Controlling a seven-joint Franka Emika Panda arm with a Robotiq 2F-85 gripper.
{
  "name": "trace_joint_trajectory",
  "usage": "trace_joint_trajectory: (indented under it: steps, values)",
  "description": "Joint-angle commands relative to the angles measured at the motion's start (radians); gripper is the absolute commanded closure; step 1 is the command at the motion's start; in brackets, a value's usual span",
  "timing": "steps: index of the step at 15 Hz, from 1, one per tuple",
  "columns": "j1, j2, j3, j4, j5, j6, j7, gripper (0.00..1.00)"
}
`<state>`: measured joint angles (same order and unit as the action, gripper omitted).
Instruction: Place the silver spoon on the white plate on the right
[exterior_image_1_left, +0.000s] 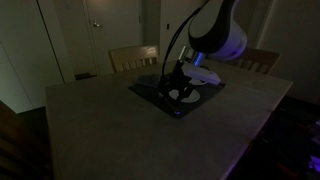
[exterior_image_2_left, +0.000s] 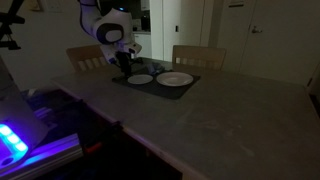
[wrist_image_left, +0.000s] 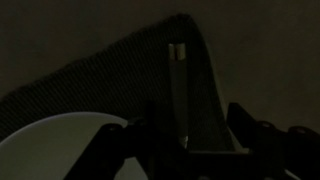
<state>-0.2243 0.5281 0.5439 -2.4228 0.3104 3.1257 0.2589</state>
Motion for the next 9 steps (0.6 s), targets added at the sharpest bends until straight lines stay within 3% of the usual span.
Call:
trace_joint_trajectory:
  steps: [1, 9]
  values:
    - [0.077, -0.06, -0.082, -0.011, 0.012, -0.063, 0.003, 0.25]
    - [0.223, -0.11, -0.228, 0.04, 0.003, -0.205, -0.013, 0.28]
